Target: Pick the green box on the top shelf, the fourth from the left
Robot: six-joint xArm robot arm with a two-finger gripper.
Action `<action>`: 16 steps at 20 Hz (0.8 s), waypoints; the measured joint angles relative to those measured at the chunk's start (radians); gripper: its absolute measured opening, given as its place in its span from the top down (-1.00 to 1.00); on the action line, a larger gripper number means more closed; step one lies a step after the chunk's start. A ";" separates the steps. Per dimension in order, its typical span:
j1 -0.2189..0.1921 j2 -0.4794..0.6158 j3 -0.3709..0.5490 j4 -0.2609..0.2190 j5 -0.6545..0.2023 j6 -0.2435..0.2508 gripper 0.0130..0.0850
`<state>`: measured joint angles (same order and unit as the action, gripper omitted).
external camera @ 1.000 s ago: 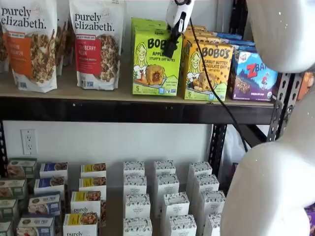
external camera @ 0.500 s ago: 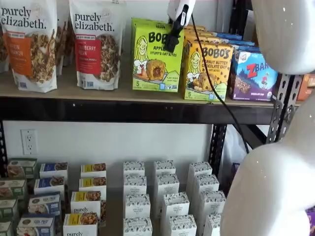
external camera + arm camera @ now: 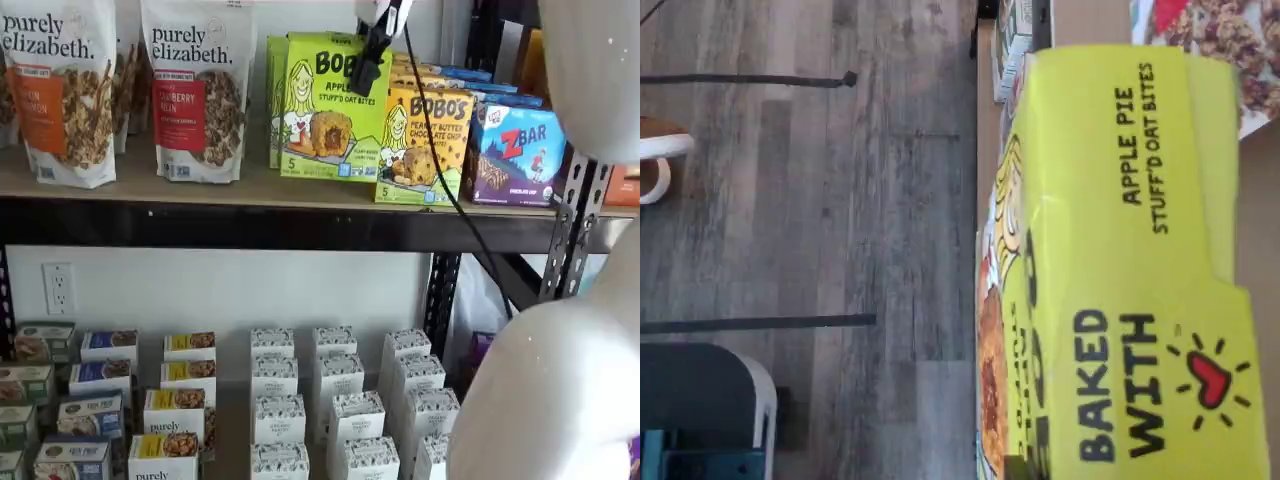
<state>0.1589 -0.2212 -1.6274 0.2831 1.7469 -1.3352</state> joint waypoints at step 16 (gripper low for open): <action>-0.103 -0.171 0.113 0.005 0.087 -0.082 0.56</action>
<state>0.0558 -0.3925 -1.5143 0.2879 1.8335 -1.4177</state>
